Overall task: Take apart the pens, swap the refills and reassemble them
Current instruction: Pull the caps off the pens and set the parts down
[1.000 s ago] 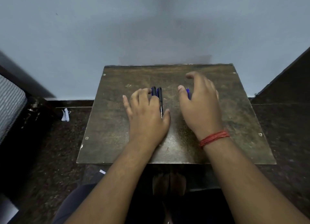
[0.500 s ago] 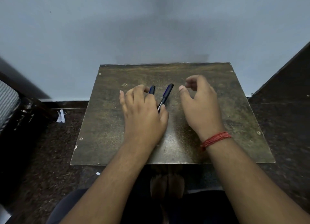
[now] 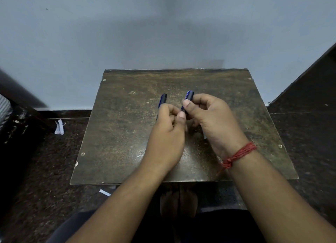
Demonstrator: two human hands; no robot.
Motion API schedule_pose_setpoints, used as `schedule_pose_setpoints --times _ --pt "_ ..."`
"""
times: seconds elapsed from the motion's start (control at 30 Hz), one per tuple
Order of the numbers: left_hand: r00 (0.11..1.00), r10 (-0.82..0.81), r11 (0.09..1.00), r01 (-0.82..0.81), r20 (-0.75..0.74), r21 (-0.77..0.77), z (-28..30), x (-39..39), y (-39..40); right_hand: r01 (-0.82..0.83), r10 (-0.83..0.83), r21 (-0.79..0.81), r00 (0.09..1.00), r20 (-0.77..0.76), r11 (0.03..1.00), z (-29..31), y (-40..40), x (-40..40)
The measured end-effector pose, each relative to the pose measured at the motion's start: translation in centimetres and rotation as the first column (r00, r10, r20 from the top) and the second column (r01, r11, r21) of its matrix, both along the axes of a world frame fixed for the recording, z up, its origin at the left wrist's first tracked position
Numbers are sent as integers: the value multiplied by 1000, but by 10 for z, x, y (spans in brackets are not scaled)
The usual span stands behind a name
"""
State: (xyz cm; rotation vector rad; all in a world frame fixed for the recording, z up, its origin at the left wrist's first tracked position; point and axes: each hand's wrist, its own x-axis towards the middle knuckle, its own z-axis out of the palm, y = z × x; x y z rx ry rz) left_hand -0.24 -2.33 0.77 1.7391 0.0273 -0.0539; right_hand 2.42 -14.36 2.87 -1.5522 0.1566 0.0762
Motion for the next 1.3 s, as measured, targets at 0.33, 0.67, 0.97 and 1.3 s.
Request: schedule_pose_setpoints --times 0.33,0.67,0.97,1.3 --pt "988 -84 990 68 -131 -123 4 3 -3 65 -53 217 997 -58 974 -3 4 2" --pt "990 -118 989 110 -76 -98 6 10 -1 168 -146 361 985 -88 917 2 15 3" --pt "984 -150 984 140 -94 -113 13 13 2 194 -153 535 981 -120 822 9 18 6" --pt "994 -11 998 4 -104 -69 8 3 8 286 -228 -300 950 215 910 -4 -40 12"
